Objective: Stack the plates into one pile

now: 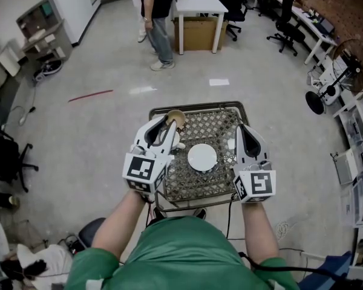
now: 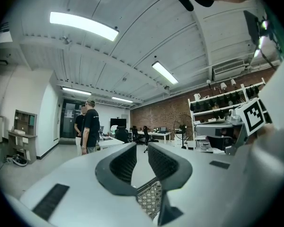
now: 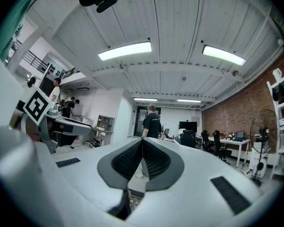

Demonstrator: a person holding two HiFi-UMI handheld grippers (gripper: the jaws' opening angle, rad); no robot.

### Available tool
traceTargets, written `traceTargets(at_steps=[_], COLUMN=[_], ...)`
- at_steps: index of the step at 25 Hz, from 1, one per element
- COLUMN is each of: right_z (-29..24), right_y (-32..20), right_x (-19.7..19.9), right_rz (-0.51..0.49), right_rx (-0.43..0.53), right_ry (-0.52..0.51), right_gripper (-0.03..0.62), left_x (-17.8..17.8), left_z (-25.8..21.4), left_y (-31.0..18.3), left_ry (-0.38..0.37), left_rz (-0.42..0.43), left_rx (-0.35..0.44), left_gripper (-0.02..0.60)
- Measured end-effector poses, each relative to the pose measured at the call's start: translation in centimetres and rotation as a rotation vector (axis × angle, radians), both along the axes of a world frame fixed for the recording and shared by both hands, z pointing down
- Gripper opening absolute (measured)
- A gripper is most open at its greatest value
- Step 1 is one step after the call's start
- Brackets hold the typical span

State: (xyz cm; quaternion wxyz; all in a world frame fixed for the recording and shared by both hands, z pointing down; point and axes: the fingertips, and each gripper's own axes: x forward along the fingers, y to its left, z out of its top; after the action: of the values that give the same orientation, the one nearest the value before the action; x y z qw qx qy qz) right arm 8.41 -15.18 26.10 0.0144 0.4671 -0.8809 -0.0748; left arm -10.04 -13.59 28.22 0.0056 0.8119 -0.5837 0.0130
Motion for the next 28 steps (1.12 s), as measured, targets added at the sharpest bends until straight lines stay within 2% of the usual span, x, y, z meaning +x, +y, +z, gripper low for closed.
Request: traceTargets(at_steps=[10, 28], right_z=[-0.5, 0.4], right_y=[-0.9, -2.7], right_x=[1.2, 5.1], right_rz=[-0.016, -0.058], right_rx=[0.031, 0.012], right_ry=[-0.001, -0.023], right_gripper=[0.023, 0.023], left_x=[1.1, 4.1], left_z=[-0.6, 1.3], left_y=[-0.8, -1.5], left_ry=[-0.017, -0.06], left_rz=[-0.03, -0.089], left_rx=[0.004, -0.035], left_gripper=[0.087, 0.089])
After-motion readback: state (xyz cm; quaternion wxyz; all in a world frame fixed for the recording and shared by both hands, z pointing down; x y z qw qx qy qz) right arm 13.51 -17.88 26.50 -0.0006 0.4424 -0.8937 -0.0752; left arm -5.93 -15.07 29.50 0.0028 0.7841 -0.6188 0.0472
